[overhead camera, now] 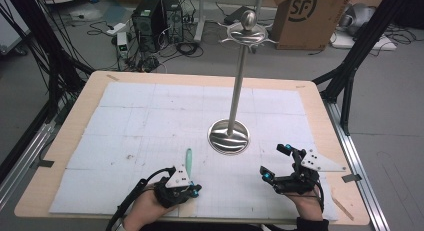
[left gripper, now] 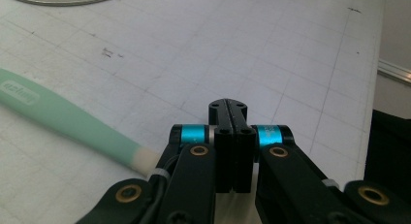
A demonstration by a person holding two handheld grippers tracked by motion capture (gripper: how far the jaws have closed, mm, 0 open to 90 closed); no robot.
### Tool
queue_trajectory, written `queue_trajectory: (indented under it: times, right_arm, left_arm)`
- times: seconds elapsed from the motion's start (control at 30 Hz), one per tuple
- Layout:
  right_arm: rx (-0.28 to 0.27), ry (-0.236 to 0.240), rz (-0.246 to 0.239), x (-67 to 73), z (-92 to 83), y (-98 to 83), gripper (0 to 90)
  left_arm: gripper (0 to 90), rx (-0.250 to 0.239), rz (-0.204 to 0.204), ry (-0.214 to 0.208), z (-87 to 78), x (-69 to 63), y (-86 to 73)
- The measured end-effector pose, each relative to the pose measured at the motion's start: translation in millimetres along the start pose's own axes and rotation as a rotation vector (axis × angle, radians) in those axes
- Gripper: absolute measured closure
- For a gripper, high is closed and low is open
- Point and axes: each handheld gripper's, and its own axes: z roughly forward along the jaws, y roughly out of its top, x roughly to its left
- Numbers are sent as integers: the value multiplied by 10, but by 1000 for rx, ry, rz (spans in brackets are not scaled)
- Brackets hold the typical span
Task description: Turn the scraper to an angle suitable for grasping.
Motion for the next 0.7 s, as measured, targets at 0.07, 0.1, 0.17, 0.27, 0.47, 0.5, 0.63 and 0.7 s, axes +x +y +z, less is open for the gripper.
queue_trajectory:
  times: [0.07, 0.1, 0.17, 0.27, 0.47, 0.5, 0.63, 0.7]
  right_arm:
    - [2, 0, 4, 4, -1, -1, 4]
    - [5, 0, 6, 8, -2, -1, 4]
    - [4, 2, 4, 10, 1, -1, 4]
    - [5, 1, 2, 9, 8, -2, 3]
    - [10, 5, 4, 13, 13, -5, 3]
    - [9, 4, 4, 13, 11, -5, 3]
    - [8, 3, 5, 6, 6, -6, 4]
    - [11, 4, 9, 10, 7, -7, 3]
  left_arm:
    - [898, 5, 7, 4, -16, -8, -8]
    - [898, 9, 9, 7, -28, -14, -14]
    - [899, 15, 17, 8, -58, -13, -29]
    - [899, 18, 17, 9, -99, -4, -57]
    - [899, 22, 24, 5, -156, 36, -92]
    - [899, 24, 26, 5, -168, 45, -99]
    - [899, 25, 22, 15, -228, 97, -141]
    - [899, 26, 14, 22, -263, 132, -162]
